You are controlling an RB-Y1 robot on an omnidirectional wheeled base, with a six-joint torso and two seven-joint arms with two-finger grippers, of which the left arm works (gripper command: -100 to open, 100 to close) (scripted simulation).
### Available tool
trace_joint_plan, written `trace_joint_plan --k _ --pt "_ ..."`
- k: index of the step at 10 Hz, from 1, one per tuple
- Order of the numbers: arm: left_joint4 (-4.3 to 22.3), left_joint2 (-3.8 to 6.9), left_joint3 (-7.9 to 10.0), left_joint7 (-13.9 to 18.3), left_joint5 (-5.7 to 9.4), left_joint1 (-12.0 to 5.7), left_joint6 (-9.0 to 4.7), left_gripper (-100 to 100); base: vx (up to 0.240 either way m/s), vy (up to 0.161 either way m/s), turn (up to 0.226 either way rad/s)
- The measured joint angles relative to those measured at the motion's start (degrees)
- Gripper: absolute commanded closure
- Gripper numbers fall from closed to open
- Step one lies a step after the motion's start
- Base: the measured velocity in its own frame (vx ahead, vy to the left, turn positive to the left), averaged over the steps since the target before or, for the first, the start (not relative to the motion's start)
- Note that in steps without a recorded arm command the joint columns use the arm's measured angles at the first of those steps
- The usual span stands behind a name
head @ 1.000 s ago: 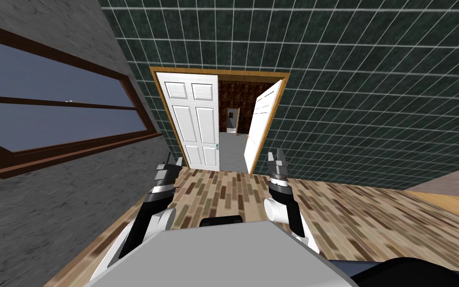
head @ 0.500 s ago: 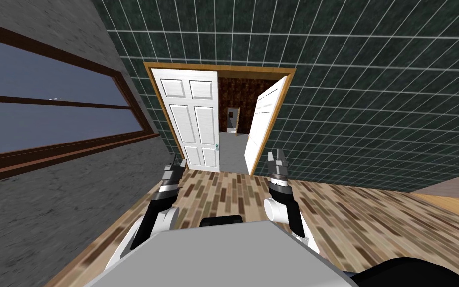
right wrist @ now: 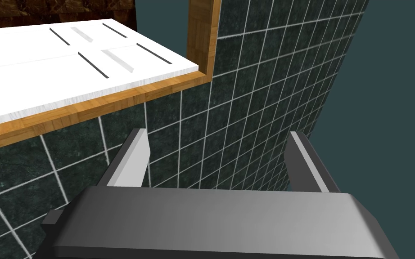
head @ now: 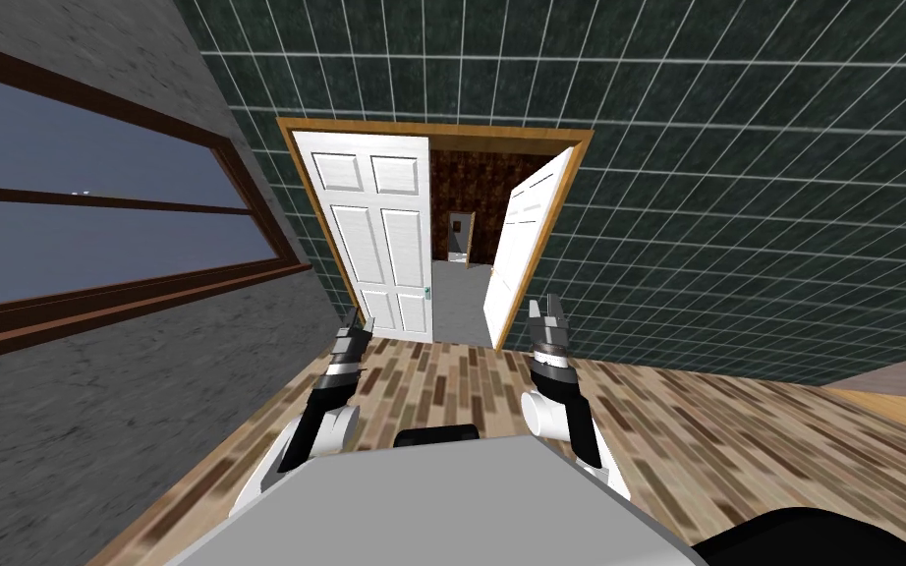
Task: Push the door open
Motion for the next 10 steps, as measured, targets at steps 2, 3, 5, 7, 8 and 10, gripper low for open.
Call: trace_joint_plan --k 2,3,5,7,8,10 --pt "2.9 0.22 -0.4 -0.2 0.0 -1.04 -0.84 -100 0.095 0.007 0.005" --pt "4.3 0.46 -0.49 -0.2 0.06 -1.67 -1.05 -100 0.102 -0.008 0.005" --pt "7.3 0.84 -0.7 -0.2 0.17 -3.11 -1.59 -100 0.108 0.0 0.008" --pt "10.7 1.1 -0.96 -0.4 0.23 -4.57 -2.36 -100 0.097 0.0 0.007" --pt "12.1 1.01 -1.28 -0.5 0.17 -5.15 -2.67 -100 0.061 -0.001 0.002" --pt "15.1 1.0 -1.43 -0.8 0.18 -6.31 -3.55 -100 0.061 -0.007 0.006"
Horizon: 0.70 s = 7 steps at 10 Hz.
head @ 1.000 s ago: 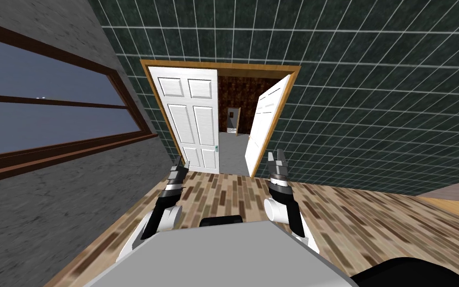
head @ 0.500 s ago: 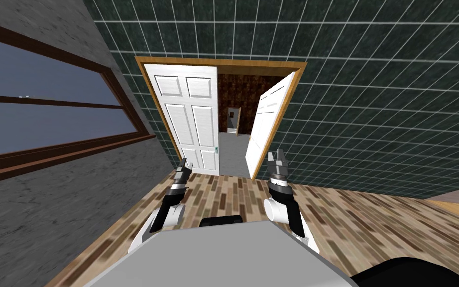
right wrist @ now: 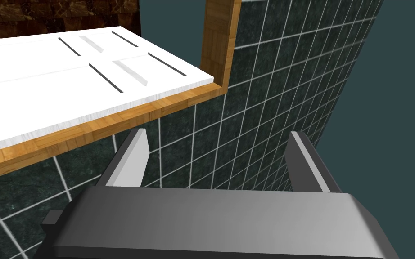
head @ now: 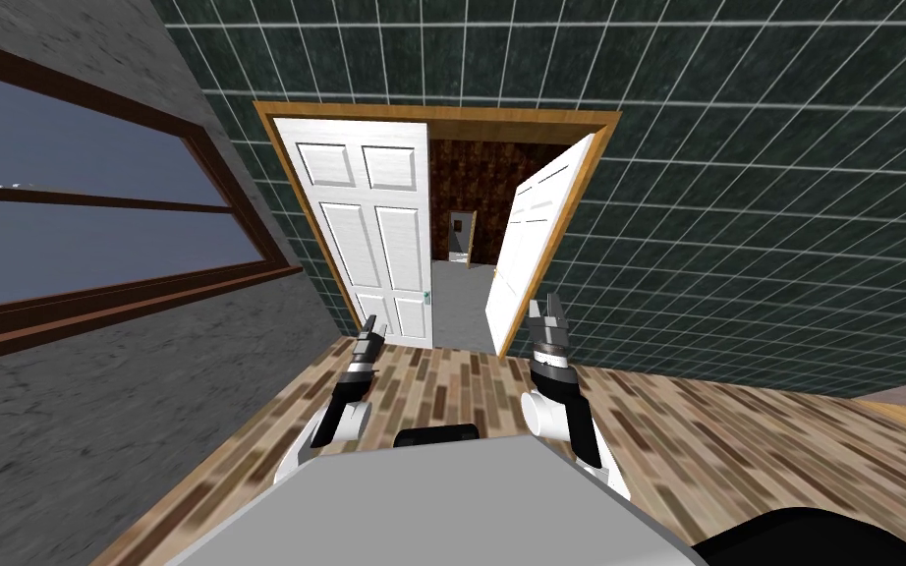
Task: Push the door open
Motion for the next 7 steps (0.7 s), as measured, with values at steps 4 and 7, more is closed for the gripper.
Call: trace_joint_plan --k 4,7 --pt "4.6 0.81 -0.32 0.2 0.29 -1.72 -0.97 -100 0.072 -0.002 0.005" --pt "8.6 0.67 -0.75 -0.1 0.26 -3.23 -2.06 -100 0.071 -0.001 0.005"
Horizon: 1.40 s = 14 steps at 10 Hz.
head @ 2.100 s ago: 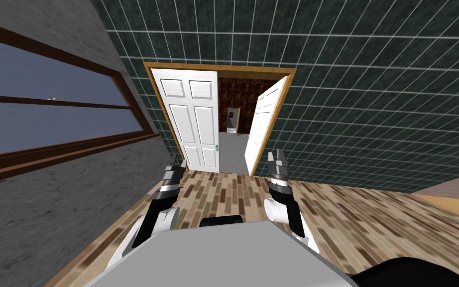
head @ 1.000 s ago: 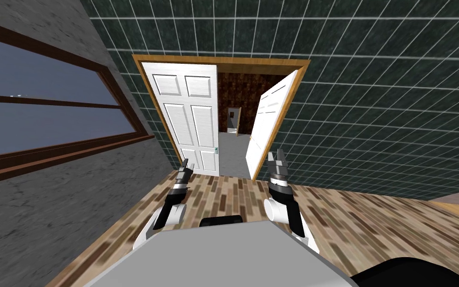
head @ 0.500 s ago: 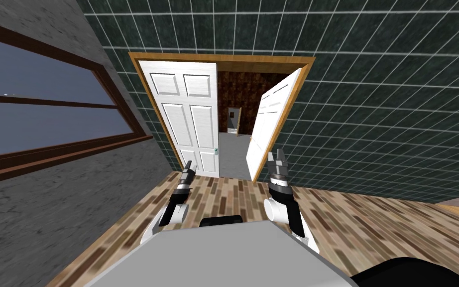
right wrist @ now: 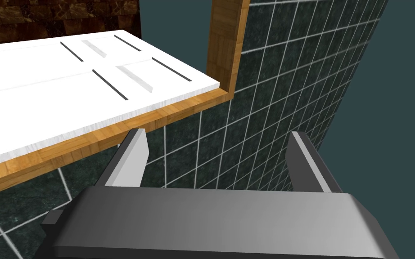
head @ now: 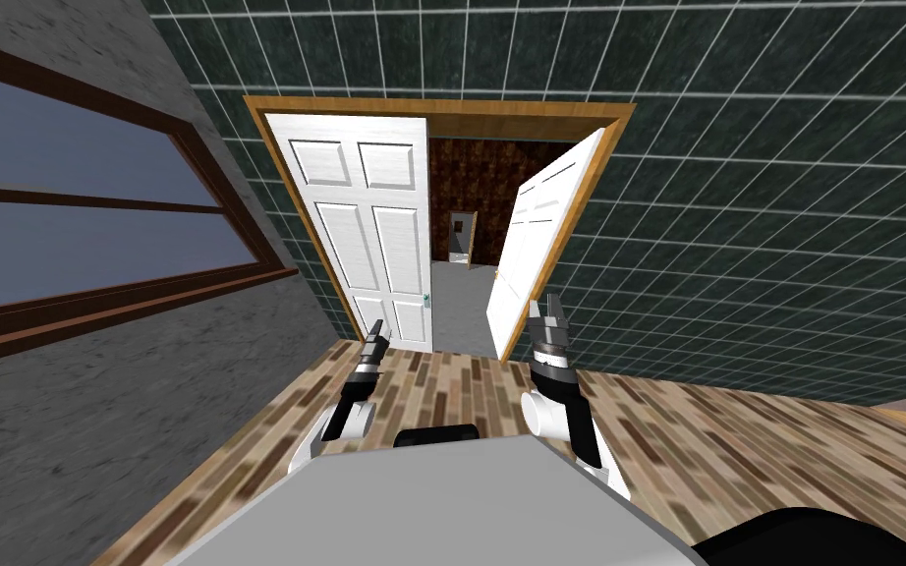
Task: Push the door open
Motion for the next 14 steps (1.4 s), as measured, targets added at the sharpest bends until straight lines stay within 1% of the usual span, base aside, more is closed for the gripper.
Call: trace_joint_plan --k 2,4,6,7,9,11,13,14 --pt "3.3 0.05 -0.27 -0.2 0.06 -1.63 -0.74 -100 0.076 -0.005 0.005" --pt "5.9 0.12 -0.44 -0.3 0.1 -2.49 -1.47 -100 0.065 0.008 0.005" --pt "9.5 0.29 -0.68 -0.3 0.21 -3.88 -2.42 -100 0.1 -0.004 0.008" --pt "11.1 0.43 -0.82 -0.3 0.28 -4.6 -2.64 -100 0.107 -0.001 0.008" --pt "14.4 0.2 -1.22 -0.6 0.27 -5.99 -3.48 -100 0.078 -0.007 0.004" --pt "16.8 0.47 -1.27 -0.5 0.41 -7.12 -3.82 -100 0.066 -0.011 0.006" --pt "20.9 0.57 -1.48 -0.5 0.52 -8.63 -5.17 -100 0.111 -0.002 0.008" --pt "22.4 0.51 -1.66 -0.6 0.54 -9.28 -5.47 -100 0.111 0.007 0.004"
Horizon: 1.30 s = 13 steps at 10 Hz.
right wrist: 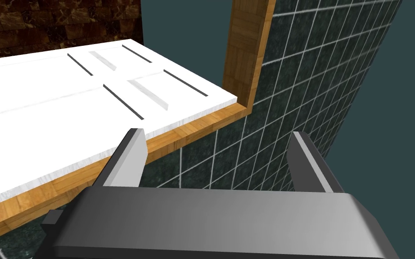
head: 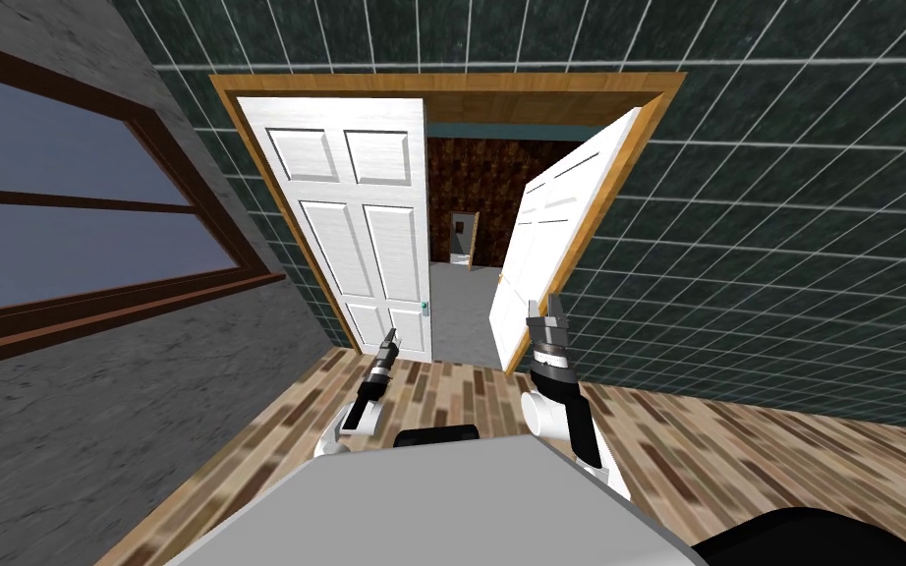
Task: Push the door open
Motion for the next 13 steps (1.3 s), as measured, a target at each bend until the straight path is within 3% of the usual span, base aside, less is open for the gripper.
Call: trace_joint_plan --k 5,7,13 --pt "7.6 -0.1 -0.81 -0.3 0.14 -3.01 -1.59 -100 0.098 -0.003 0.007" --pt "12.0 -0.43 -0.91 -0.5 0.25 -5.07 -2.76 -100 0.097 -0.005 0.005" --pt "19.5 -0.61 -1.76 -0.7 0.39 -7.84 -4.45 -100 0.095 0.0 0.005"
